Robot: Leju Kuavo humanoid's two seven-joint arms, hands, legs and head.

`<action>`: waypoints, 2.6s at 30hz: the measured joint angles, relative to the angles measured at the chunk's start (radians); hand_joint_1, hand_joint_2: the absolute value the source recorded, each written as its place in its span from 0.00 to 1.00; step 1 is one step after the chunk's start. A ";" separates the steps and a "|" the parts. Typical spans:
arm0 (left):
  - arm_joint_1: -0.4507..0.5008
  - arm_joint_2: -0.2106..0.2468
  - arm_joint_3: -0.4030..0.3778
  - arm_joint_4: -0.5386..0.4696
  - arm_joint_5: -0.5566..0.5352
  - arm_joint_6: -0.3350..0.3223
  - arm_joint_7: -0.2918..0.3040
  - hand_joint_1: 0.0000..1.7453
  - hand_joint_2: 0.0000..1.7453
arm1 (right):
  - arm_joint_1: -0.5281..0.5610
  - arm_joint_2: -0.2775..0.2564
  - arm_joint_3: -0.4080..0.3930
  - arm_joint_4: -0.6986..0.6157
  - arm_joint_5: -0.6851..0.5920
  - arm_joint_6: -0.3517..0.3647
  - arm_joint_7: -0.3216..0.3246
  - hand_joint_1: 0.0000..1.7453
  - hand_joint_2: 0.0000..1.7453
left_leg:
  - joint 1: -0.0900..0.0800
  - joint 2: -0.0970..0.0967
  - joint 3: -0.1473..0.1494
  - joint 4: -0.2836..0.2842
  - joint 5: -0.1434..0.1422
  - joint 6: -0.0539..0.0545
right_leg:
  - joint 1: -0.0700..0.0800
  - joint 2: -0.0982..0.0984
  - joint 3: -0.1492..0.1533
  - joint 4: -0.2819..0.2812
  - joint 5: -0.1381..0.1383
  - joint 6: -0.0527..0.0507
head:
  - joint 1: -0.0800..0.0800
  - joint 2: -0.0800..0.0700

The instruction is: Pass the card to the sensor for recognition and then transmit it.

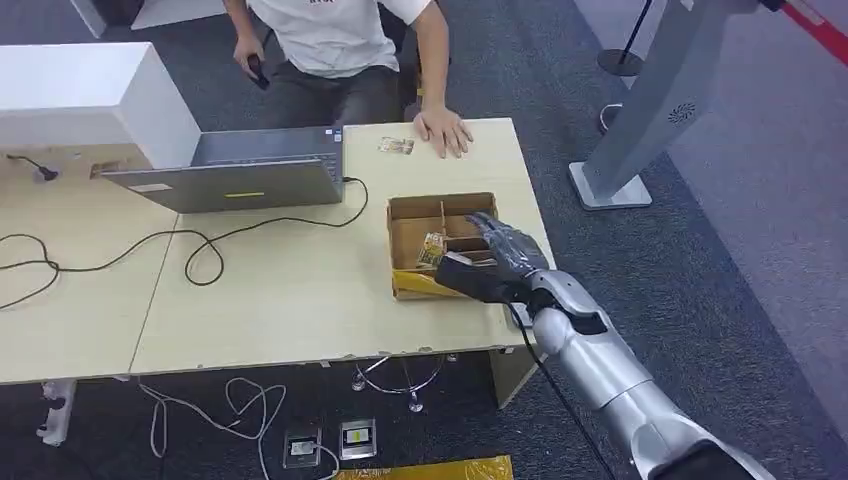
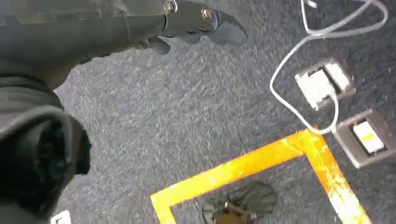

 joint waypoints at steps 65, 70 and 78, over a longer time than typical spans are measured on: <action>0.003 -0.034 0.000 0.000 -0.057 0.006 -0.052 0.00 0.00 | -0.558 -0.023 -0.072 0.116 0.010 0.023 -0.201 1.00 1.00 | 0.001 0.001 -0.001 0.000 0.001 -0.001 | 0.001 0.001 -0.001 0.001 0.001 -0.001 | 0.000 0.000; -0.008 -0.033 0.000 0.000 -0.068 -0.008 -0.048 0.00 0.00 | -0.621 0.031 -0.056 0.269 0.046 0.021 -0.230 1.00 1.00 | 0.001 0.000 -0.001 0.000 0.001 -0.001 | 0.001 0.000 -0.001 0.001 0.002 -0.001 | 0.000 0.000; -0.040 -0.002 -0.015 0.000 -0.117 -0.107 -0.014 0.00 0.00 | -0.708 0.122 -0.023 0.476 0.075 0.059 -0.219 1.00 1.00 | 0.001 -0.001 -0.003 0.000 0.001 -0.001 | 0.001 -0.001 -0.002 0.001 0.001 -0.001 | 0.000 0.000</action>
